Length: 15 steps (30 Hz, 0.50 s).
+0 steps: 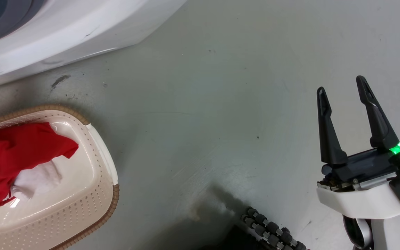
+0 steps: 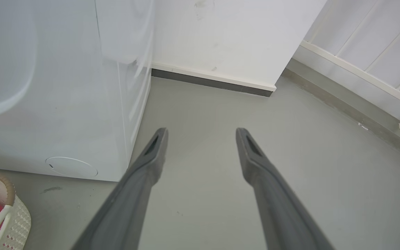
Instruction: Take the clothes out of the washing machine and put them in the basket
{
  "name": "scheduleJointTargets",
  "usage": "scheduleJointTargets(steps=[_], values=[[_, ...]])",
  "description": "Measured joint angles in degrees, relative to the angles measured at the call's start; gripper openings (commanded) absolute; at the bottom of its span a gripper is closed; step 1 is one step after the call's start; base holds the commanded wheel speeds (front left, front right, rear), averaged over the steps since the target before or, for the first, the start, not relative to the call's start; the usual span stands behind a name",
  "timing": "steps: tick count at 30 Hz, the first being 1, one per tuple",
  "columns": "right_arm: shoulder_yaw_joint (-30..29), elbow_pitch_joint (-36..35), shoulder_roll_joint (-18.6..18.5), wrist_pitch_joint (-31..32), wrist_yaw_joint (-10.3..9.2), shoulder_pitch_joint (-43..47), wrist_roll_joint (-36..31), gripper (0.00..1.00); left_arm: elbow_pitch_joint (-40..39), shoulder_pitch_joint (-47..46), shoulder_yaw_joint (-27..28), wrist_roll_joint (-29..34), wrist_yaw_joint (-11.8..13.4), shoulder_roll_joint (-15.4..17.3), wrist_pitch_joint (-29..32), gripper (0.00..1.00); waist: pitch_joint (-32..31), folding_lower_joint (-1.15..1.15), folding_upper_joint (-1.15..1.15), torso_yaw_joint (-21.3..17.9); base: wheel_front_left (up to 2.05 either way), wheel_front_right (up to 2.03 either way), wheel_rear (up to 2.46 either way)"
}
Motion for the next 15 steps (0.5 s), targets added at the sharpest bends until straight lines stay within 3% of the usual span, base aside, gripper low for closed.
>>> scheduleJointTargets(steps=[3, 4, 5, 15], values=[[-0.1, -0.2, 0.0, 0.0, 0.00, 0.2, 0.0, 1.00, -0.5, 0.0, -1.7, -1.9, 0.0, 0.4, 1.2, 1.00, 0.3, 0.00, 0.00, 0.1, 0.00, 0.00, 0.00], [-0.1, -0.3, 0.0, 0.0, 0.00, 0.2, 0.0, 1.00, -0.8, 0.0, -2.3, -2.5, 0.0, 0.6, 1.6, 0.72, 0.4, 0.00, 0.00, 0.2, 0.00, 0.00, 0.00], [-0.1, -0.4, 0.0, 0.0, 0.00, 0.2, 0.0, 1.00, -1.0, 0.0, -2.9, -3.1, 0.0, 0.9, 1.8, 0.00, 0.4, 0.00, 0.00, 0.2, 0.00, 0.00, 0.00], [0.4, -0.3, 0.0, 0.0, 0.00, -0.4, 0.0, 1.00, -3.3, -0.4, -8.1, -8.1, 0.0, 3.3, 0.3, 0.00, 0.8, 0.00, 0.00, 0.3, 0.00, 0.00, 0.00]])
